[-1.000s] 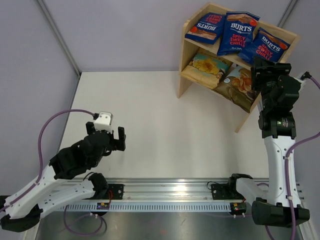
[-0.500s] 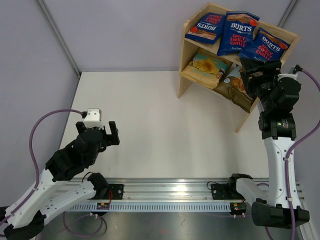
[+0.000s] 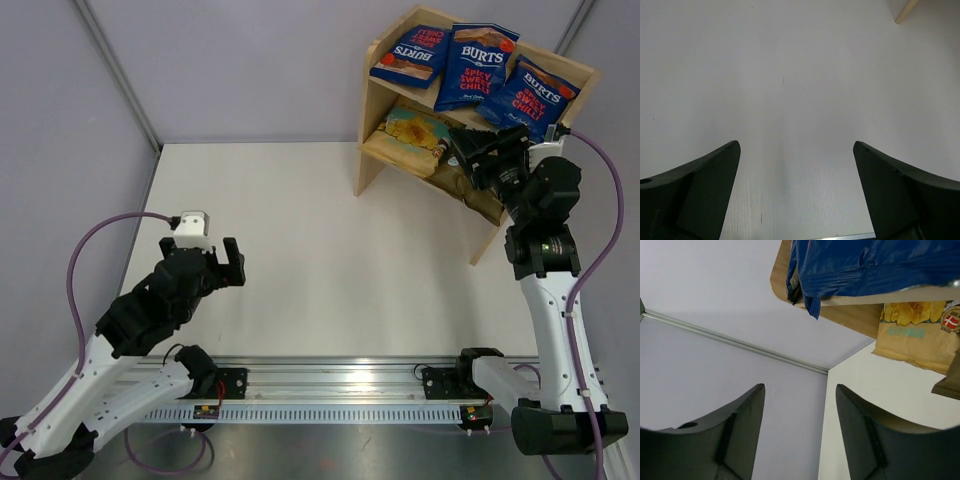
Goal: Place and organize the chips bags onto the shelf
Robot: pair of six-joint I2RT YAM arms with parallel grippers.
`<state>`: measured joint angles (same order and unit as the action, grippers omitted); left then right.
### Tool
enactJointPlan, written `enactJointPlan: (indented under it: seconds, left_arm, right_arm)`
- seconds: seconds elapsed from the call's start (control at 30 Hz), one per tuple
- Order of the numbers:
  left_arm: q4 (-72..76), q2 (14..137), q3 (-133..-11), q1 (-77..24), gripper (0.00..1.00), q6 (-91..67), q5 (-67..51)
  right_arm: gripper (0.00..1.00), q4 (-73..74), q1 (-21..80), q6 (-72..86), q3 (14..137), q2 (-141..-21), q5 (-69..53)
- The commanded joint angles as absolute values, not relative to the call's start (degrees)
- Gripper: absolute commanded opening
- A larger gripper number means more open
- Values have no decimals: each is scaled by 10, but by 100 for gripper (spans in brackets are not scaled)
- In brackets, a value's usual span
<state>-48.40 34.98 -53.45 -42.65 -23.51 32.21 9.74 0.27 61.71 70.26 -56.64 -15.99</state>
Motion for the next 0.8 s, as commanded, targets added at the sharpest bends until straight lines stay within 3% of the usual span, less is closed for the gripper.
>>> enactJointPlan:
  seconds: [0.0,0.17,0.4,0.77]
  left_arm:
    - [-456,340,-541,-424,99,-225,306]
    - [-454,337,-539,-423,99,-223,302]
    - [-455,333,-532,-422,99,-218,296]
    - [-448,331,-526,-423,99,-207,275]
  right_arm:
    - [64,34,32,620,691,-576,-97]
    - [48,-25,101,642,686,-613,-4]
    - [38,-76,154,642,697,-659,184]
    - [34,-120,163,657,733,-723,208]
